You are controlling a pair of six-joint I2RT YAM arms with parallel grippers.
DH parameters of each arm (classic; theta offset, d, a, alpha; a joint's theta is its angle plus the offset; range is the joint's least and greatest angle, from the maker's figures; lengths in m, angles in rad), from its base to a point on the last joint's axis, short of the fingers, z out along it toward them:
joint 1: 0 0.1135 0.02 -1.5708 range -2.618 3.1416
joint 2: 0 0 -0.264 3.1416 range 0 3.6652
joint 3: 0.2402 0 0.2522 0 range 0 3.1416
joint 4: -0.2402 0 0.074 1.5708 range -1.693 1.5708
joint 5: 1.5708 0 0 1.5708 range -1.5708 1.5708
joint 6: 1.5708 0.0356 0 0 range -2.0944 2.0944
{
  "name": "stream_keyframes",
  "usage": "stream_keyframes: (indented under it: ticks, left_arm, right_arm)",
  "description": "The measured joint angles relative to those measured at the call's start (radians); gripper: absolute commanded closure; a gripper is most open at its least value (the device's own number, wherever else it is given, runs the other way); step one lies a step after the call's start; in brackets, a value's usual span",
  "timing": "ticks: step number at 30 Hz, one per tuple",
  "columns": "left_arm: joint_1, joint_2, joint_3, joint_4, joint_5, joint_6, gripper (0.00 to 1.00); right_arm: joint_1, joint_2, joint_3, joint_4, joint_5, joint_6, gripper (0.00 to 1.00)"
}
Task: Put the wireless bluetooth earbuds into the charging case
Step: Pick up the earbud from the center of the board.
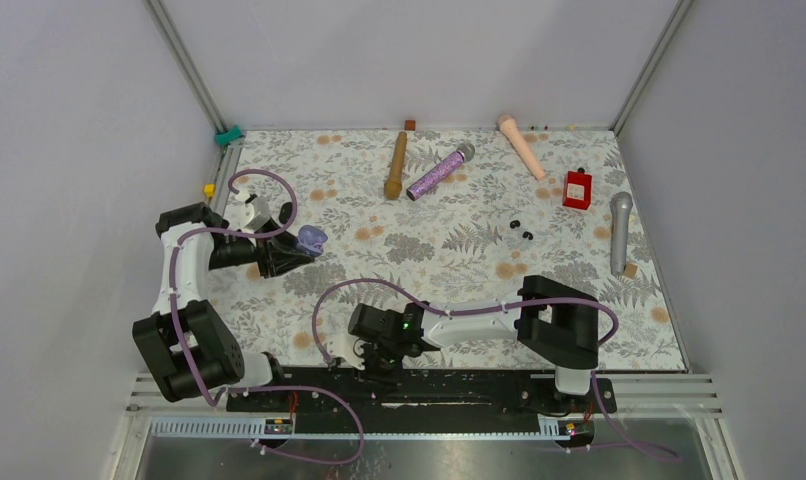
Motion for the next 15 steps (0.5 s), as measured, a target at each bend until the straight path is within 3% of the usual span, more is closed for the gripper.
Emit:
stream_keyframes:
  ticks: [5, 15]
  left_arm:
    - [0.0, 0.0, 0.0, 0.0, 0.0, 0.0, 1.0]
    - [0.0, 0.0, 0.0, 0.0, 0.002, 0.004, 1.0]
  right_arm:
    - [0.0, 0.0, 0.001, 0.0, 0.0, 0.01, 0.69]
    - [0.0, 0.0, 0.006, 0.001, -0.001, 0.026, 0.87]
